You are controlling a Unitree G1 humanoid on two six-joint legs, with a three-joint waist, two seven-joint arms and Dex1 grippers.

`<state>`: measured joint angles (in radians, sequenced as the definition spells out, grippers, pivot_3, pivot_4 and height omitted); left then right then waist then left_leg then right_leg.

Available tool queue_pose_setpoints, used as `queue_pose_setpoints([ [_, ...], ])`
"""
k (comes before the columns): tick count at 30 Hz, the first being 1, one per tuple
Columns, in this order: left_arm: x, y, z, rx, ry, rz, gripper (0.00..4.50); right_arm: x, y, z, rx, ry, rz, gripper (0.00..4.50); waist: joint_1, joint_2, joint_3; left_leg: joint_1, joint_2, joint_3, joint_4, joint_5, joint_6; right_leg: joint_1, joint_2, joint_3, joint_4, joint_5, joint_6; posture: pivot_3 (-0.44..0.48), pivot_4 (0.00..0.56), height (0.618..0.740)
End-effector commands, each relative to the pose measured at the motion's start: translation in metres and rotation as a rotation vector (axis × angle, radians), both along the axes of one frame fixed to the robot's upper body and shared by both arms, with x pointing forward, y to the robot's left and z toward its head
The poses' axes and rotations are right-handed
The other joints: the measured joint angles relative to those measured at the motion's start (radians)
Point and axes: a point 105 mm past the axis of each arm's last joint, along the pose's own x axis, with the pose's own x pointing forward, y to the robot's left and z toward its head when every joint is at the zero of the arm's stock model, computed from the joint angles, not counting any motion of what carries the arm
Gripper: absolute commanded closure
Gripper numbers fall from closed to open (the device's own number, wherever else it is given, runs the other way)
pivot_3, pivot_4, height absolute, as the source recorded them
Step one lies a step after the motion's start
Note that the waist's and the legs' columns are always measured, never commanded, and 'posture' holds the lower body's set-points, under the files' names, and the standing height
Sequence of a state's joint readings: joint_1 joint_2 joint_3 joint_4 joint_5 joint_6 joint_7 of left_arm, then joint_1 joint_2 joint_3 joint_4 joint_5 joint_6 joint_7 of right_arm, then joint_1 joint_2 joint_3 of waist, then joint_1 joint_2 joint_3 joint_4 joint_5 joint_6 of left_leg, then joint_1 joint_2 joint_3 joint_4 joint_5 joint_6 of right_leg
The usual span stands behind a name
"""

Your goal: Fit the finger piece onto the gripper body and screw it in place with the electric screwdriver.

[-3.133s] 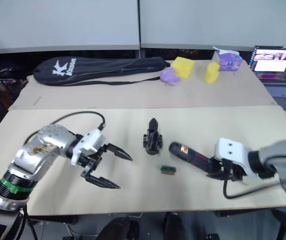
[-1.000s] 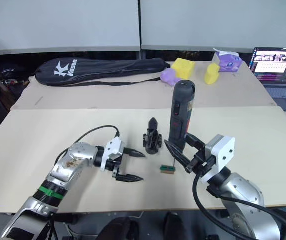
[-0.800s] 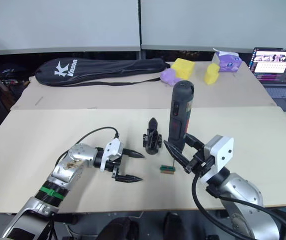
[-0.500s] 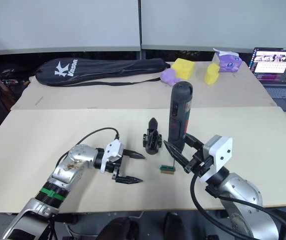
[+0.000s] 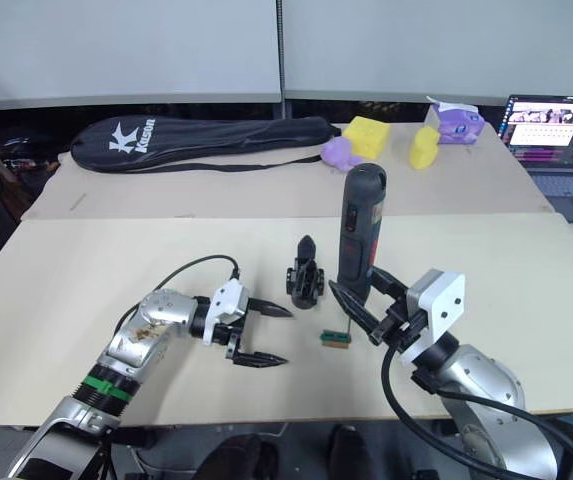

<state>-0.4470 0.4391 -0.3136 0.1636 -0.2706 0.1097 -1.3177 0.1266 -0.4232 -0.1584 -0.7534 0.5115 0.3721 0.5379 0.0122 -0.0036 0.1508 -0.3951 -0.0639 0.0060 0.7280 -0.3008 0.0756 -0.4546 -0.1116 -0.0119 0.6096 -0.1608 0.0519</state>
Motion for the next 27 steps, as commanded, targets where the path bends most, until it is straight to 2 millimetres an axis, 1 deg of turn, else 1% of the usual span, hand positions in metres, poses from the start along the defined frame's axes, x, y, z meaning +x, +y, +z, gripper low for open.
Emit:
queue_pose_setpoints([
  [1, -0.001, -0.003, 0.006, -0.003, -0.040, -0.022, 0.00, -0.005, 0.003, 0.019, 0.002, -0.110, 0.016, 2.57, 0.000, 0.000, 0.000, 0.000, 0.000, 0.000, 0.000, 0.000, 0.000, 0.000, 0.000, 0.000, 0.000, 0.000, 0.000, 0.000, 0.150, 0.723],
  [7, -0.002, -0.006, 0.008, -0.003, -0.043, -0.027, 0.00, -0.006, 0.001, 0.017, 0.003, -0.110, 0.007, 2.57, 0.000, 0.000, 0.000, 0.000, 0.000, 0.000, 0.000, 0.000, 0.000, 0.000, 0.000, 0.000, 0.000, 0.000, 0.000, 0.000, 0.150, 0.723],
  [12, 0.000, -0.007, 0.011, -0.006, -0.047, -0.029, 0.00, -0.006, 0.001, 0.010, 0.002, -0.090, 0.012, 2.57, 0.000, 0.000, 0.000, 0.000, 0.000, 0.000, 0.000, 0.000, 0.000, 0.000, 0.000, 0.000, 0.000, 0.000, 0.000, 0.000, 0.150, 0.723],
  [16, 0.001, -0.007, 0.011, -0.006, -0.049, -0.029, 0.00, -0.007, 0.001, 0.010, 0.003, -0.093, 0.017, 2.57, 0.000, 0.000, 0.000, 0.000, 0.000, 0.000, 0.000, 0.000, 0.000, 0.000, 0.000, 0.000, 0.000, 0.000, 0.000, 0.000, 0.150, 0.723],
  [27, 0.003, -0.004, 0.005, 0.001, -0.050, -0.025, 0.00, -0.007, 0.000, 0.008, -0.002, -0.095, 0.018, 2.57, 0.000, 0.000, 0.000, 0.000, 0.000, 0.000, 0.000, 0.000, 0.000, 0.000, 0.000, 0.000, 0.000, 0.000, 0.000, 0.000, 0.150, 0.723],
])
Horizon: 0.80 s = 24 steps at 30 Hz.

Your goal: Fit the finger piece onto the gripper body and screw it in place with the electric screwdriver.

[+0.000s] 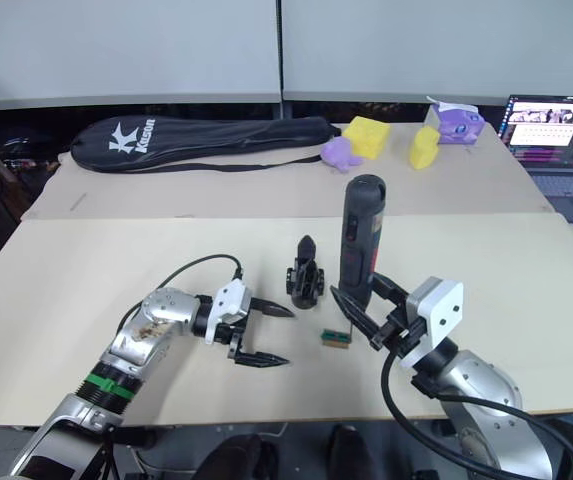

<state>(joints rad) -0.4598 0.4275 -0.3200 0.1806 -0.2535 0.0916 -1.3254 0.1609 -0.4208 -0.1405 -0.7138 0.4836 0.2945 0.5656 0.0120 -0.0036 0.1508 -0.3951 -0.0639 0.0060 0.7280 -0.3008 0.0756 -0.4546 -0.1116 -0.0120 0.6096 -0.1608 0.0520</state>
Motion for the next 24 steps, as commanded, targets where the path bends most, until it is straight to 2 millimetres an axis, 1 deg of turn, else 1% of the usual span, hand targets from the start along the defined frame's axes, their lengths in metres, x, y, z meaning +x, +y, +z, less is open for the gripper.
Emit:
queue_pose_setpoints([
  [1, 0.0022, -0.0007, 0.0049, -0.007, -0.035, -0.010, 0.00, -0.0056, 0.0025, 0.0169, 0.007, -0.090, 0.017, 2.57, 0.000, 0.000, 0.000, 0.000, 0.000, 0.000, 0.000, 0.000, 0.000, 0.000, 0.000, 0.000, 0.000, 0.000, 0.000, 0.000, 0.150, 0.723],
  [24, 0.0012, -0.0059, 0.0109, -0.015, -0.045, -0.014, 0.00, -0.0093, 0.0090, 0.0230, 0.007, -0.081, 0.047, 2.57, 0.000, 0.000, 0.000, 0.000, 0.000, 0.000, 0.000, 0.000, 0.000, 0.000, 0.000, 0.000, 0.000, 0.000, 0.000, 0.000, 0.150, 0.723],
])
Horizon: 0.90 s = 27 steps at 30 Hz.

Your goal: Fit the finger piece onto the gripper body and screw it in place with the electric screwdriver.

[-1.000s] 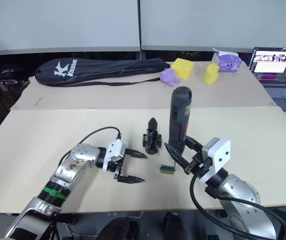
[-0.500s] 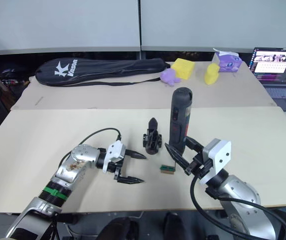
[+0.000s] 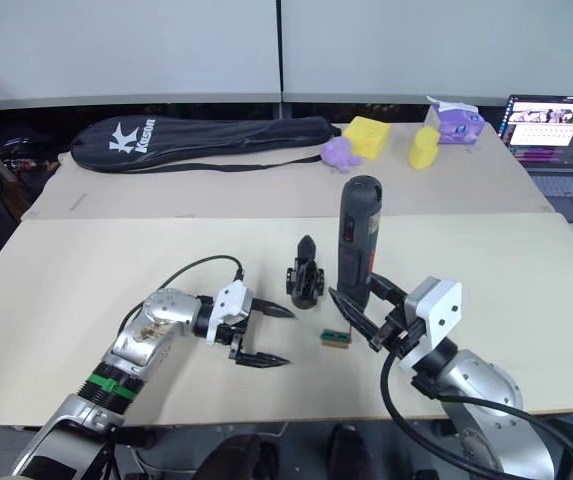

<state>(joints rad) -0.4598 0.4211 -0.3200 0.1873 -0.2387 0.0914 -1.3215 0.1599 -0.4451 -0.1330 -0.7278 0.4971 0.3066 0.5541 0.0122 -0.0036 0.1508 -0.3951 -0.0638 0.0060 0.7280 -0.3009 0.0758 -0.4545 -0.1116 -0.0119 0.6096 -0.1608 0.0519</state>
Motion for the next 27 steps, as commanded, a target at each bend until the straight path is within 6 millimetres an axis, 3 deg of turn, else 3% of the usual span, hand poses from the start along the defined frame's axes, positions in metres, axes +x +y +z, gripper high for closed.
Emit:
queue_pose_setpoints([
  [1, 0.000, -0.006, 0.014, -0.024, -0.046, -0.021, 0.00, -0.008, 0.007, 0.022, 0.020, -0.084, 0.037, 2.57, 0.000, 0.000, 0.000, 0.000, 0.000, 0.000, 0.000, 0.000, 0.000, 0.000, 0.000, 0.000, 0.000, 0.000, 0.000, 0.000, 0.150, 0.723],
  [27, -0.002, -0.002, 0.007, -0.020, -0.051, -0.019, 0.00, -0.004, 0.001, 0.012, 0.032, -0.008, 0.033, 2.57, 0.000, 0.000, 0.000, 0.000, 0.000, 0.000, 0.000, 0.000, 0.001, 0.000, 0.000, 0.000, 0.000, 0.000, 0.000, 0.000, 0.150, 0.723],
])
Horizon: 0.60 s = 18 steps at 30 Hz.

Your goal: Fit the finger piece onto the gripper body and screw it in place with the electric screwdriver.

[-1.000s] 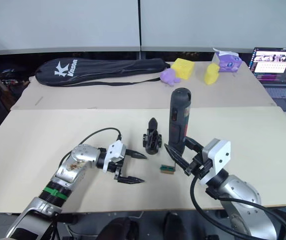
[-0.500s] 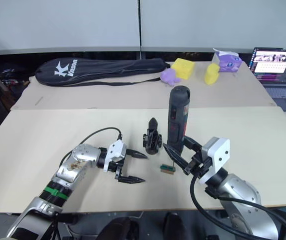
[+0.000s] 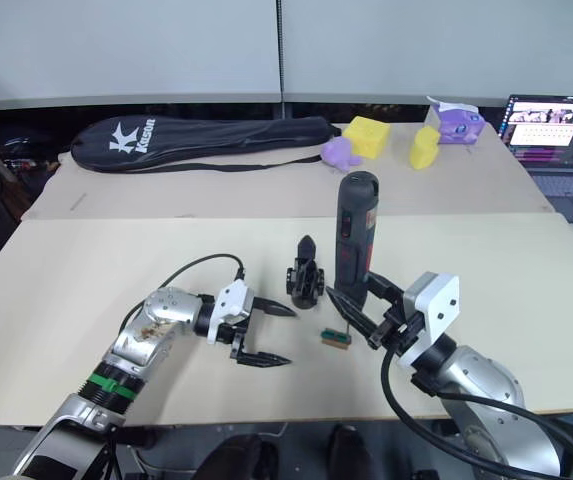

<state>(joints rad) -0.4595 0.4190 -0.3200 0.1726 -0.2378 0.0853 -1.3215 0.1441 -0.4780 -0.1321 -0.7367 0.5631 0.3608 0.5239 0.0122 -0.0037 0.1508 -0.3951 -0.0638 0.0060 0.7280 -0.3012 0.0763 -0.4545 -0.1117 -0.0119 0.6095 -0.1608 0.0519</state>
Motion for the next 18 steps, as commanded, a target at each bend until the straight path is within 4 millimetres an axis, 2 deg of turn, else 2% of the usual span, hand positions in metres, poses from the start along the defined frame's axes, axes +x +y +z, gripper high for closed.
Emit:
queue_pose_setpoints([
  [1, -0.0009, -0.0004, 0.0035, -0.013, -0.033, -0.009, 0.00, -0.0048, -0.0004, 0.0106, 0.015, -0.050, 0.015, 2.57, 0.000, 0.000, 0.000, 0.000, 0.000, 0.000, 0.000, 0.000, 0.000, 0.000, 0.000, 0.000, 0.000, 0.000, 0.000, 0.000, 0.150, 0.723],
  [18, 0.0043, 0.0012, -0.0015, -0.014, -0.038, -0.003, 0.00, -0.0028, 0.0009, 0.0048, 0.007, -0.027, 0.021, 2.57, 0.000, 0.000, 0.000, 0.000, 0.000, 0.000, 0.000, 0.000, 0.000, 0.000, 0.000, 0.000, 0.000, 0.000, 0.000, 0.000, 0.150, 0.723],
])
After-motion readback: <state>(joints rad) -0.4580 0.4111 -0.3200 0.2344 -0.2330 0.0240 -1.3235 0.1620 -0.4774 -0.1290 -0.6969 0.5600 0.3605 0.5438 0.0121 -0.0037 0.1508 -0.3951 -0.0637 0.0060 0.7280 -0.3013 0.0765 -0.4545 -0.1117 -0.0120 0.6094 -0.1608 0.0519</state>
